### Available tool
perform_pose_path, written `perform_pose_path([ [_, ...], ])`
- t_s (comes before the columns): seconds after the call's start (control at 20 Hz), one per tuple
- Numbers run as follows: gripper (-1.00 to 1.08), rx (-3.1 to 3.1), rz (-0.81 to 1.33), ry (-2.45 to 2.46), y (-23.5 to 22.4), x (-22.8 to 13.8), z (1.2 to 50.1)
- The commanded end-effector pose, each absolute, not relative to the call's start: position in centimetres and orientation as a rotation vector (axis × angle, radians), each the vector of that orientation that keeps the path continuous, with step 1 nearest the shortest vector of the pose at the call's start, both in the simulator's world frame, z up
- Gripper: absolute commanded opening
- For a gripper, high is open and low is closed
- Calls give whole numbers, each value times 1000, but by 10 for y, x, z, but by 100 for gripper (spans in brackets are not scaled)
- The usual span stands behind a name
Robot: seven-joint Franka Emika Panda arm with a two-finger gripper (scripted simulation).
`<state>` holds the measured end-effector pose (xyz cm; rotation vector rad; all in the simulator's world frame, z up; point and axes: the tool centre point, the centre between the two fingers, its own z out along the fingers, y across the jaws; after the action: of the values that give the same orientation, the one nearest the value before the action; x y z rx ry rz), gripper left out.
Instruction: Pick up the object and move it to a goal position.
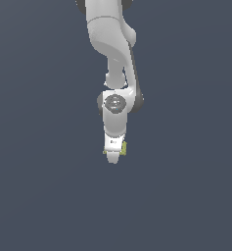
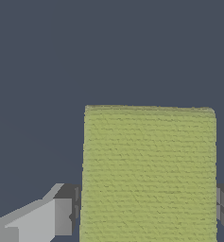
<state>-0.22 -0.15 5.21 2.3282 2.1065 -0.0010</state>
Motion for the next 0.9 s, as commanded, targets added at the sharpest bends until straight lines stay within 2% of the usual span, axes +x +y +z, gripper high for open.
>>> perform_pose_path([
  [0.0,-100,2326,1,2107,30,-2,67],
  [0.5,-100,2328,0,2109,146,0,118],
  [0.85,-100,2328,0,2109,190,4,138],
])
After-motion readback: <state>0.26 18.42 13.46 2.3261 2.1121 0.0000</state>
